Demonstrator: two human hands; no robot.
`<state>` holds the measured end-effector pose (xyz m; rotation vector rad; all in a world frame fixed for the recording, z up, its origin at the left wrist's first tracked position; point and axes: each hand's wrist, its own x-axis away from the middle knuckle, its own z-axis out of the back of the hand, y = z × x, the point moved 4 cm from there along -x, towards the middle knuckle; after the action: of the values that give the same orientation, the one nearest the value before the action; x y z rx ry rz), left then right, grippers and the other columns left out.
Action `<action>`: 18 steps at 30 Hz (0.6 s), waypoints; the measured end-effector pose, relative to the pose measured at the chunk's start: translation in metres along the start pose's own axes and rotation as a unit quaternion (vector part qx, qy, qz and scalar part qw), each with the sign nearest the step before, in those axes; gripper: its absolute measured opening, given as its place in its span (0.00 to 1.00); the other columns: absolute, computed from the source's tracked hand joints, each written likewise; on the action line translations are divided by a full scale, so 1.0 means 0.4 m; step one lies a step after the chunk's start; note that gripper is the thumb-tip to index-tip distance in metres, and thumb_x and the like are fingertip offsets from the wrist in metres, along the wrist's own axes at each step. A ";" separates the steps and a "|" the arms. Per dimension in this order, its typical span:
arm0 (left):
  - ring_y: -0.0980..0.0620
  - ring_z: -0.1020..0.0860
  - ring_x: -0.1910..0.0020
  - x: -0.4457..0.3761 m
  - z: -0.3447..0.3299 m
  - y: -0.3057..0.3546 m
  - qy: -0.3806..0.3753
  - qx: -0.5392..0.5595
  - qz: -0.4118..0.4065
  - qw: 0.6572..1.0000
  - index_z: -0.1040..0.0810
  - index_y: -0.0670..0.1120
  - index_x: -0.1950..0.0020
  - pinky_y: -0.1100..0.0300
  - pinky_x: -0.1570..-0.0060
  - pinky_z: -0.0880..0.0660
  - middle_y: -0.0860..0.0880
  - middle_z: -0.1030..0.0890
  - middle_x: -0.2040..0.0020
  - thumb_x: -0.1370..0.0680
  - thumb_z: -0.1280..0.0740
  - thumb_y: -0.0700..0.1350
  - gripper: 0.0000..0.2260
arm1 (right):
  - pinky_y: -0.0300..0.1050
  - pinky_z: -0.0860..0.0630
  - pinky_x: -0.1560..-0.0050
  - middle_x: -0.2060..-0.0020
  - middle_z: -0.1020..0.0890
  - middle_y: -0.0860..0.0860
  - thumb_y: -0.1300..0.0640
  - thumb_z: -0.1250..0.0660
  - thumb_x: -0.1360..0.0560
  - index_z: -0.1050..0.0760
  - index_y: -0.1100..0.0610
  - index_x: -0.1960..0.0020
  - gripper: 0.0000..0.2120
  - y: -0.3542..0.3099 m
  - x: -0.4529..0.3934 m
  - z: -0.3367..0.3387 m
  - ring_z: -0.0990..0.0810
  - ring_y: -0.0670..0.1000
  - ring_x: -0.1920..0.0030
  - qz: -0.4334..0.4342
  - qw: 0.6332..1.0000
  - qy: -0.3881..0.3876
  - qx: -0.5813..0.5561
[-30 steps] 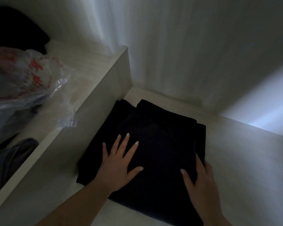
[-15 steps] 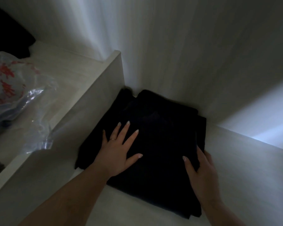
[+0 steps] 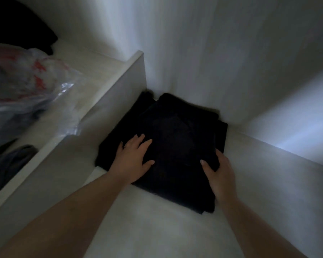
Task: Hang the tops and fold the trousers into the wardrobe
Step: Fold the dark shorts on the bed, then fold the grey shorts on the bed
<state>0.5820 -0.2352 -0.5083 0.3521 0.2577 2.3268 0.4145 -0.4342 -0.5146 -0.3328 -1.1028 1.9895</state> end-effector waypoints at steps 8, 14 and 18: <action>0.60 0.21 0.56 0.322 0.290 0.091 0.145 0.392 0.030 0.908 0.29 0.59 0.44 0.66 0.49 0.25 0.55 0.20 0.54 0.26 0.31 0.40 0.17 | 0.43 0.30 0.34 0.32 0.29 0.49 0.59 0.33 0.24 0.31 0.50 0.32 0.22 -0.257 0.237 0.073 0.30 0.44 0.33 -0.008 0.986 -0.052 -0.155; 0.55 0.18 0.51 0.655 0.582 0.151 0.122 0.380 0.009 0.917 0.28 0.59 0.43 0.62 0.45 0.24 0.51 0.18 0.50 0.27 0.33 0.46 0.15 | 0.30 0.26 0.48 0.46 0.19 0.46 0.69 0.37 0.24 0.24 0.48 0.48 0.16 -0.571 0.524 0.143 0.21 0.39 0.44 0.122 0.924 -0.201 -0.302; 0.57 0.19 0.49 0.916 0.716 0.165 0.173 0.365 0.036 0.914 0.27 0.57 0.42 0.69 0.47 0.26 0.52 0.18 0.50 0.25 0.32 0.40 0.16 | 0.35 0.26 0.42 0.51 0.16 0.41 0.65 0.34 0.25 0.23 0.47 0.48 0.14 -0.705 0.723 0.187 0.20 0.41 0.44 0.195 0.882 -0.294 -0.312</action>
<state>0.3840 0.0036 -0.1558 0.2986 1.3226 2.2741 0.3394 -0.1781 -0.2022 -0.2981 -2.2315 2.0853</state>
